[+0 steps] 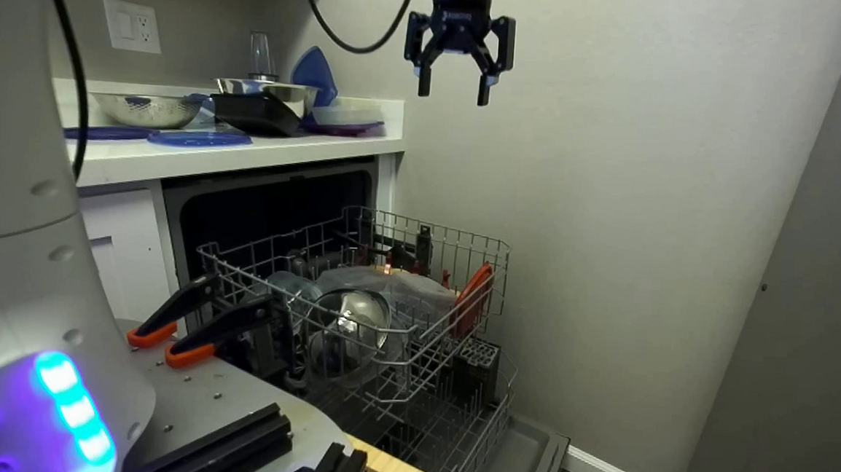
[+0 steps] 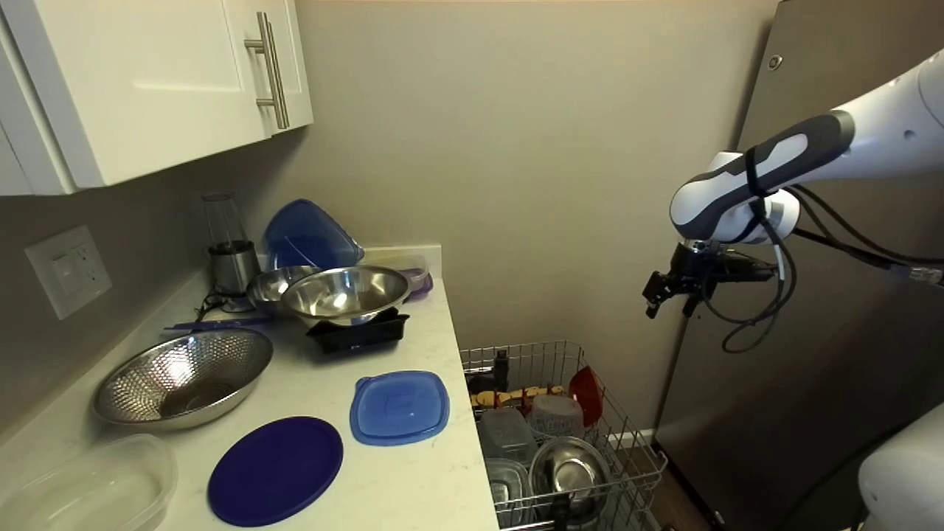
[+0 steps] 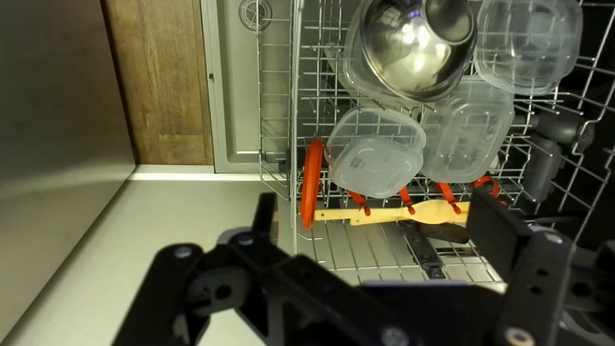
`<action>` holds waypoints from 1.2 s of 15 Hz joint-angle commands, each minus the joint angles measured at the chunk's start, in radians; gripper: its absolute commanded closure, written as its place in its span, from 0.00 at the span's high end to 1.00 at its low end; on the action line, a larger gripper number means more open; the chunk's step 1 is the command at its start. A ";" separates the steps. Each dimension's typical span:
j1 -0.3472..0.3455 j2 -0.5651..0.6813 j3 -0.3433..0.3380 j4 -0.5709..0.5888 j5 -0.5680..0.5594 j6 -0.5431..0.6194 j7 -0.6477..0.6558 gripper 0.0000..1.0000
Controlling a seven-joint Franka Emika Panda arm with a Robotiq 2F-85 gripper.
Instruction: Remove the red lid from the dishwasher and place it on the counter.
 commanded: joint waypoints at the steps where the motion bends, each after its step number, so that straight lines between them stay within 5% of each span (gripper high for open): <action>1: -0.017 0.139 0.023 0.070 0.029 0.096 -0.065 1.00; 9: -0.036 0.371 0.107 0.204 0.035 0.147 -0.077 1.00; 18: -0.046 0.403 0.133 0.226 0.000 0.142 -0.021 1.00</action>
